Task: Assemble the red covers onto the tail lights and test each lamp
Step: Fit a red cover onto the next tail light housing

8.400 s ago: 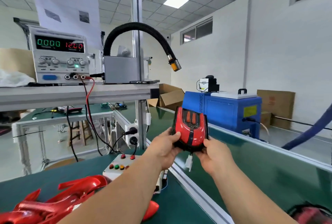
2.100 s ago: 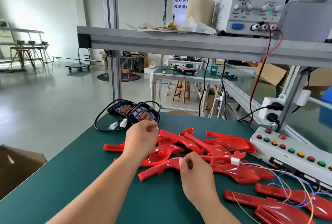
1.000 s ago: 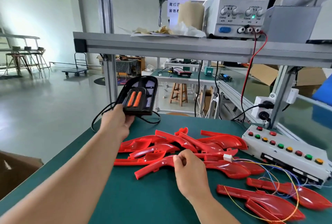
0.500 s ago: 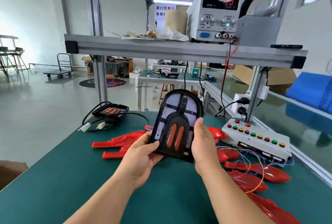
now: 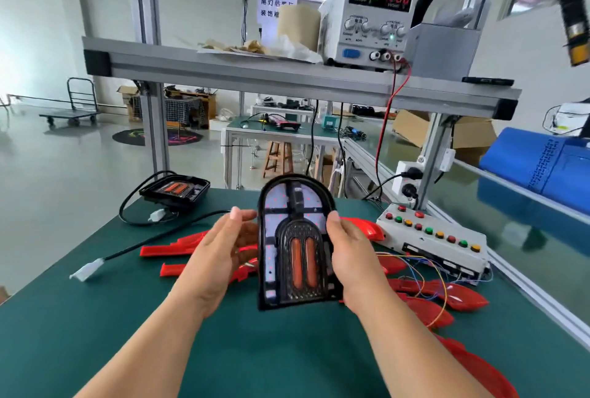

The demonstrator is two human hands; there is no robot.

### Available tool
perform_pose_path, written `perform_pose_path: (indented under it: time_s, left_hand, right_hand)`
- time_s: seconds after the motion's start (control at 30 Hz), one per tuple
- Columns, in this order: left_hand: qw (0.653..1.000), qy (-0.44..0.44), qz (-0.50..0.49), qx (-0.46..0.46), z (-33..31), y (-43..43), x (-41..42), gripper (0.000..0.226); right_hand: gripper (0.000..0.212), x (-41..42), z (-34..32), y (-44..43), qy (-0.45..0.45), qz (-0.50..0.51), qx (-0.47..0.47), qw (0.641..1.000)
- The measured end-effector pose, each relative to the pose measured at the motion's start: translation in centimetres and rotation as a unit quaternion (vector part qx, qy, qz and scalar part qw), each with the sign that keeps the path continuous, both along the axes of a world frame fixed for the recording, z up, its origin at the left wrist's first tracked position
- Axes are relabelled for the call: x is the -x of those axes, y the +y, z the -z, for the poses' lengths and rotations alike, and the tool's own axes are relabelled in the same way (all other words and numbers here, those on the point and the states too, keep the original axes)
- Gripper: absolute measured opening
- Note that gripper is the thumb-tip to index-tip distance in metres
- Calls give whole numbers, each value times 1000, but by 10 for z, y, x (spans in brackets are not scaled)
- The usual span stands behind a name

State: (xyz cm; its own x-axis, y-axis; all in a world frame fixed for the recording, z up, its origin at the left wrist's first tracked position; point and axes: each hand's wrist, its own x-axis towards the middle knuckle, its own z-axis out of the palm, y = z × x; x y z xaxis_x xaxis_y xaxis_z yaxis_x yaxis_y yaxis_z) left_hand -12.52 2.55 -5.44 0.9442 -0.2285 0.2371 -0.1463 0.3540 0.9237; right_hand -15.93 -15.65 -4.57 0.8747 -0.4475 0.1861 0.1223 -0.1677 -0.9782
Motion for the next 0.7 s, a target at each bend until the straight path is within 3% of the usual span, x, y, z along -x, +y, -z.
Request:
perform_pose_path:
  time_s: [0.07,0.13,0.23,0.3,0.37,0.43,0.5,0.6,0.7]
  left_hand:
    - [999,-5,-9,-34,4,-4,2,55]
    - [996,-12,-74,-45,4,-4,1,45]
    - [992,0,-122,-38,4,-1,1,43]
    - [997,29,-46,-53,4,-5,5,47]
    - [997,71,21,-20,6,-10,7,54]
    - [994,99,20,38,8,-14,5,49]
    - [993,101,0,63,6,-15,2,39]
    - [989,128,-28,74,5,-10,-6,41]
    - [983,165,-17,83,1,2,-11,48]
  right_hand:
    - [40,0,5,13,15,2,-183,983]
    - [42,-3,6,21,3,-28,-379,925]
    - [43,-6,12,32,-41,-62,-507,859]
    - [42,-6,20,41,-56,-82,-508,856]
    - [37,-5,29,44,-47,-90,-465,879]
    - [29,-2,35,44,-45,-115,-420,899]
    - [26,2,37,45,-49,-163,-404,899]
    - [26,10,39,48,-12,-226,-377,898]
    - [18,19,32,38,60,-288,-243,925]
